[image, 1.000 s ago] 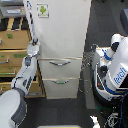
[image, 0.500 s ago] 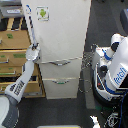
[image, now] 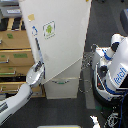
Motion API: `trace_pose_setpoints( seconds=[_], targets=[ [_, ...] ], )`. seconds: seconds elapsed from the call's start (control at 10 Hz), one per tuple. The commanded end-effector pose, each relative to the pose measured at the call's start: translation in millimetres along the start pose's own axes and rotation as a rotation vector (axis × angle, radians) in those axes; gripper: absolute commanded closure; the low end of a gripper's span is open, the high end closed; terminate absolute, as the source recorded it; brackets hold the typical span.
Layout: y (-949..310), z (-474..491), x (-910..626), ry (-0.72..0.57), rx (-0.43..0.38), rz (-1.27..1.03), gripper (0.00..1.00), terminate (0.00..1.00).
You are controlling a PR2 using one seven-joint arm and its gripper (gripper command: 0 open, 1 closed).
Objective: Opening the fridge
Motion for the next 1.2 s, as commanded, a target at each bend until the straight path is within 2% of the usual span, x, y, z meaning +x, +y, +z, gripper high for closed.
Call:
trace_pose_setpoints(
  seconds=[0.1,0.2,0.3,0.4,0.5,0.6,0.7,0.8,0.9,1.1,1.2],
  targets=[
    [-255.1,132.8,-92.6,-0.056,0.052,-0.358,1.00,0.00],
    [-295.6,139.3,-111.5,-0.046,0.022,-0.434,1.00,0.00],
    [-312.8,143.8,-131.0,-0.032,0.026,-0.494,1.00,0.00],
    [-285.6,143.1,-137.1,-0.014,0.056,-0.507,1.00,0.00],
    [-204.1,138.0,-163.3,0.063,0.059,-0.700,1.00,0.00],
    [-138.1,128.8,-169.8,0.108,0.075,-0.736,0.00,0.00],
    [-94.4,115.2,-170.8,0.133,0.101,-0.721,0.00,0.00],
    [-32.1,68.6,-164.1,0.176,0.176,-0.642,0.00,0.00],
    [-10.4,-20.9,-109.5,0.250,0.232,-0.524,0.00,0.00],
    [-48.7,-63.4,-39.5,0.227,0.283,-0.399,0.00,0.00],
    [-146.0,-67.5,18.7,0.152,0.248,-0.369,0.00,0.00]
  ],
)
